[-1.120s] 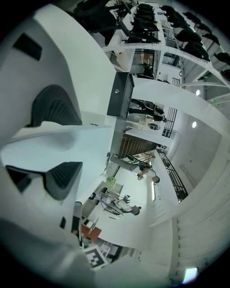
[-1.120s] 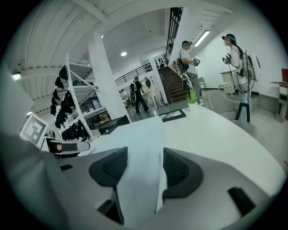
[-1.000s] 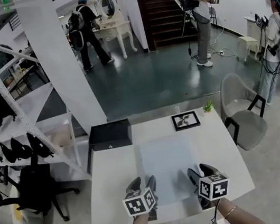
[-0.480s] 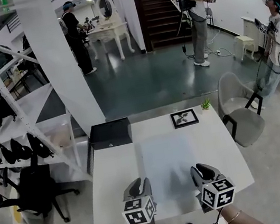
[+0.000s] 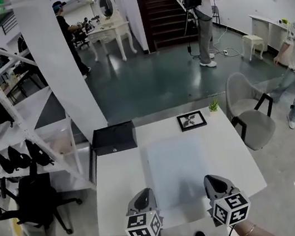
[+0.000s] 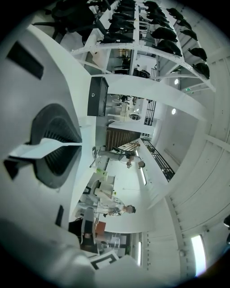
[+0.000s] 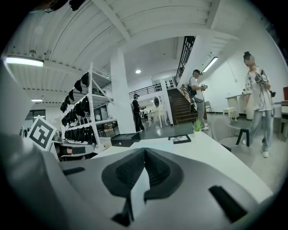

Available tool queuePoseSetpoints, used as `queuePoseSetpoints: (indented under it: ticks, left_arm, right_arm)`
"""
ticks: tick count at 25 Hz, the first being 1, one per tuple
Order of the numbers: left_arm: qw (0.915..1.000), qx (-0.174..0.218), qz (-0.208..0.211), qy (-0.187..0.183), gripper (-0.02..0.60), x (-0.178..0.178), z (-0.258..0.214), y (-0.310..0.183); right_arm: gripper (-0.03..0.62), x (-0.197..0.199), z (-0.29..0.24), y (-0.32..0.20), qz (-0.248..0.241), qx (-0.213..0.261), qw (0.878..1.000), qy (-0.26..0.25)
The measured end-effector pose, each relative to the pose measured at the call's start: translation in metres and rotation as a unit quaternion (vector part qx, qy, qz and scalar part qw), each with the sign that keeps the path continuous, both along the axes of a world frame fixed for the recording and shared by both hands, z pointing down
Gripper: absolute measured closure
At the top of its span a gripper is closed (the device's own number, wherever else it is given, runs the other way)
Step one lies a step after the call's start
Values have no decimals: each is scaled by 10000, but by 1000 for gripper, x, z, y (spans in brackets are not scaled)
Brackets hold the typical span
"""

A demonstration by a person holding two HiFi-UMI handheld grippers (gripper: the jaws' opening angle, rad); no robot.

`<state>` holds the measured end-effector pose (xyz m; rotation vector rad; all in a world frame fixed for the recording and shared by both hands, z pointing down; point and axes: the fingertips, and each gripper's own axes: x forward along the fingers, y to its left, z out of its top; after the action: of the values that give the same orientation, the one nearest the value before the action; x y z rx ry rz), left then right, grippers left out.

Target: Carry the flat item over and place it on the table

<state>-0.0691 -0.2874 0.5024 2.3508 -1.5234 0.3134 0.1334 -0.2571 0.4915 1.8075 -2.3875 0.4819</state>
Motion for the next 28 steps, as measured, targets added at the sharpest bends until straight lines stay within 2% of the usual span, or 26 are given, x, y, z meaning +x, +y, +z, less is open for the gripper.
queuePoseSetpoints:
  ticks: [19,28]
  left_arm:
    - [9983,-290,401,316,555,20,6,17]
    - [9986,-343,276,302,555,33,7,14]
  right_arm:
    - [594,3,5,11,-187,-114,9994,-278]
    - [594,16,11,6,-304,-205,9991,-208]
